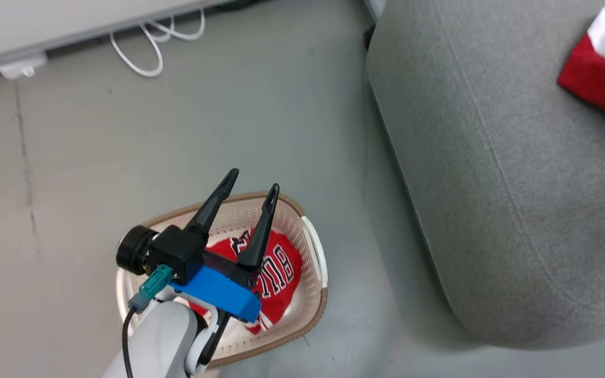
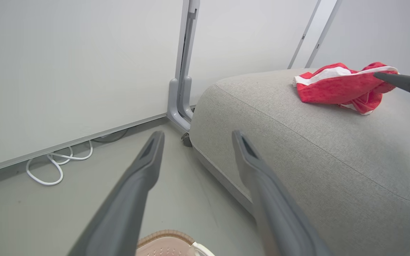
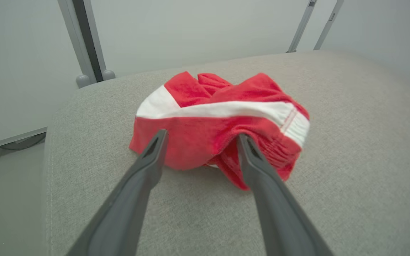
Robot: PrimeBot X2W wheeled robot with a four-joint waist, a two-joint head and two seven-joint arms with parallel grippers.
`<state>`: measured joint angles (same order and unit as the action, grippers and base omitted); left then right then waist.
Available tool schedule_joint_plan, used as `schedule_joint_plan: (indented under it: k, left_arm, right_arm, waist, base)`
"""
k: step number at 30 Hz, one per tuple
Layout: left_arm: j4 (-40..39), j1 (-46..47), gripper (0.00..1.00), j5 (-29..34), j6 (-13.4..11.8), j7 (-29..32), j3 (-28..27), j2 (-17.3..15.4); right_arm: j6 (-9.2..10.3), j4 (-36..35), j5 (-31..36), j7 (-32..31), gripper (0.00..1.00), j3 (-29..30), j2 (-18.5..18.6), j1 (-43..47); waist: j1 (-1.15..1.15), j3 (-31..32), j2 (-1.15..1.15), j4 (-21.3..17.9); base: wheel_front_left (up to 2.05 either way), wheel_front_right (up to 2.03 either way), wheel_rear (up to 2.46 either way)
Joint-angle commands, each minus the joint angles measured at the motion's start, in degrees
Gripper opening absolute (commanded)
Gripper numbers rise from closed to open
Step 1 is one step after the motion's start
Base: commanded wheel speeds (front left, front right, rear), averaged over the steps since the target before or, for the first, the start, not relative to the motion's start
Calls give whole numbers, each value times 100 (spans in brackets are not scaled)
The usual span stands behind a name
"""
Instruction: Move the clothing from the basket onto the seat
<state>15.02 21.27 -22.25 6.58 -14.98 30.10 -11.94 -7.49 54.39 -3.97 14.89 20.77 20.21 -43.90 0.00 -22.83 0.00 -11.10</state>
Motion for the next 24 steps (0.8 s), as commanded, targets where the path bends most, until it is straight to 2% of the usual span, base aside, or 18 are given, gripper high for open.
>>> schedule_joint_plan:
  k: [1, 8, 13, 14, 24]
  left_arm:
    - [17, -101, 100, -26, 14, -23, -94, 55]
    - [82, -899, 100, -7, 42, -28, -618, 330]
    - [134, -1364, 100, 75, 56, -29, -1007, 431]
    - [156, -1537, 100, 87, 58, -28, -1181, 459]
    - [235, -2118, 100, 232, 72, -24, -1936, 531]
  right_arm:
    - [-1, -95, 6, 5, 100, -70, -51, 228]
    - [-1, -986, 14, -175, 100, -596, -352, 1380]
    - [-1, -1967, -201, -471, 100, -1003, -603, 2148]
    - [-1, -2394, -246, -614, 100, -1127, -665, 2424]
    - [-1, -4439, 75, -1315, 100, -1168, -1273, 3840]
  waist:
    - [0, 481, 0, 182]
    - [0, 1459, 0, 392]
    - [0, 1915, 0, 560]
    - [0, 2072, 0, 630]
    - [0, 2447, 0, 974]
  base:
    - [0, 0, 0]
    - [0, 0, 0]
    - [0, 0, 0]
    - [0, 0, 0]
    - [0, 0, 0]
